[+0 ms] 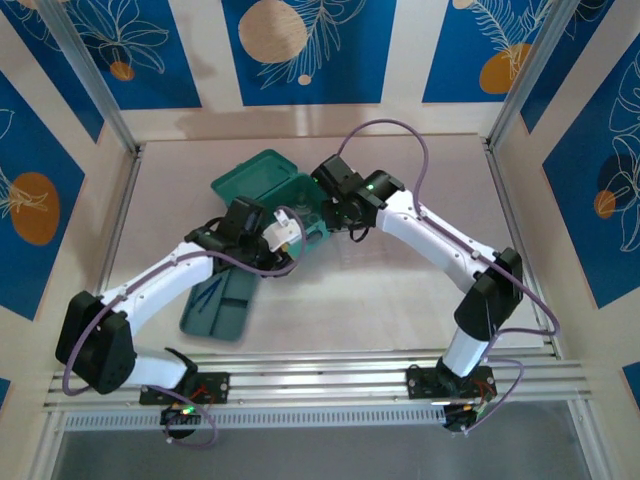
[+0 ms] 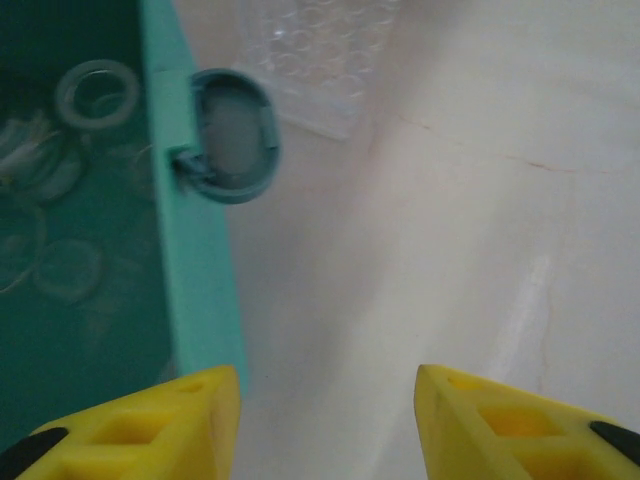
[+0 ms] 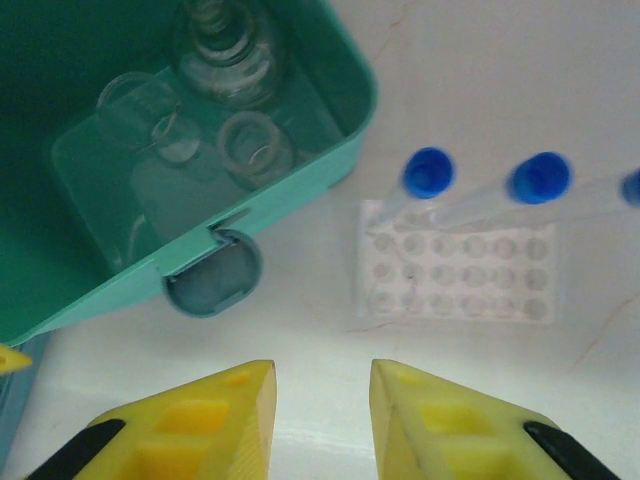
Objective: Organize the chemistry lab equipment
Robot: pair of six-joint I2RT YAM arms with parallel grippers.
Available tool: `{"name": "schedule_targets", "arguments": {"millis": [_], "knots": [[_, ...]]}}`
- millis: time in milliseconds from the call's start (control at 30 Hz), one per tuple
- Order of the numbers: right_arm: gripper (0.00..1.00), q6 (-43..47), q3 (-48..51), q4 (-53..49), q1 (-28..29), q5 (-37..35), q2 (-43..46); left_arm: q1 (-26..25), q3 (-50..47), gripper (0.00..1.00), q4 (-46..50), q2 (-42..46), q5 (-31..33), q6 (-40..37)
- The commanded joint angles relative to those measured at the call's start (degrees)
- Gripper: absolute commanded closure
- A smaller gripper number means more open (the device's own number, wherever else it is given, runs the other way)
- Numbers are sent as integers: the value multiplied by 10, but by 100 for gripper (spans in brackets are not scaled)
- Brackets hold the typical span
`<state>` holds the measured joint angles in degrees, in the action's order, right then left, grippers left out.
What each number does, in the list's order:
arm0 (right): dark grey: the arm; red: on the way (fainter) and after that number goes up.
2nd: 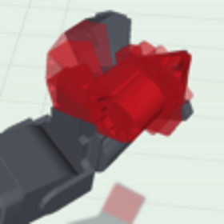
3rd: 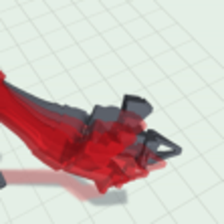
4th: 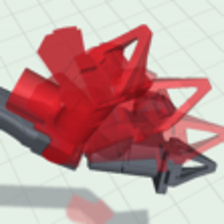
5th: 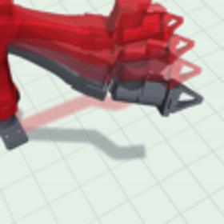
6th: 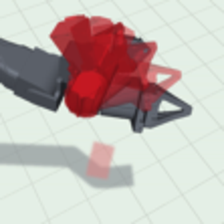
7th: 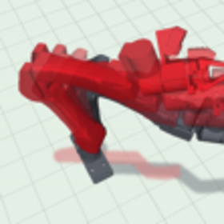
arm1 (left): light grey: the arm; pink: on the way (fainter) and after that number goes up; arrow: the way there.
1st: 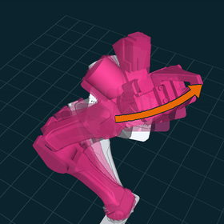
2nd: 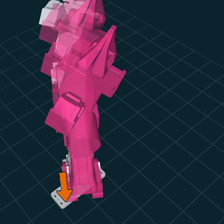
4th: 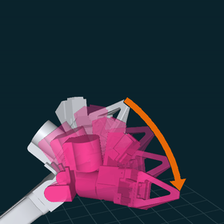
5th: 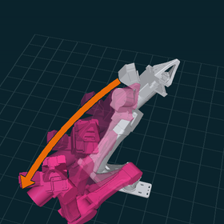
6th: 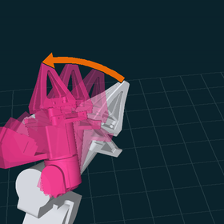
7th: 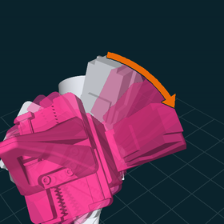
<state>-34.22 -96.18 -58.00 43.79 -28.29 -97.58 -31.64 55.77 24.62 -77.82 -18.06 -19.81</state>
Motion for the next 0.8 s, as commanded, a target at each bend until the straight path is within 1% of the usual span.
{"name": "schedule_targets", "arguments": {"millis": [0, 133, 200, 433, 567, 633, 767], "knots": [[69, -18, 1, 21, 15, 15, -14, 23, 18, 47, -10, 17, 26, 12], [69, -16, -6, 28, 35, 26, -27, 54, 22, 45, -14, 23, 41, 18], [67, -14, -9, 30, 47, 29, -36, 70, 21, 44, -14, 27, 41, 19], [66, -27, -15, 31, 87, 31, -61, 137, 11, 40, -1, 41, 40, 9], [66, -34, -7, 33, 98, 24, -61, 180, -4, 40, 28, 59, 39, -23], [66, -34, 0, 37, 98, 24, -57, 201, -13, 37, 51, 70, 39, -47], [66, -33, 6, 39, 98, 24, -49, 228, -32, 37, 105, 87, 57, -96]]}}
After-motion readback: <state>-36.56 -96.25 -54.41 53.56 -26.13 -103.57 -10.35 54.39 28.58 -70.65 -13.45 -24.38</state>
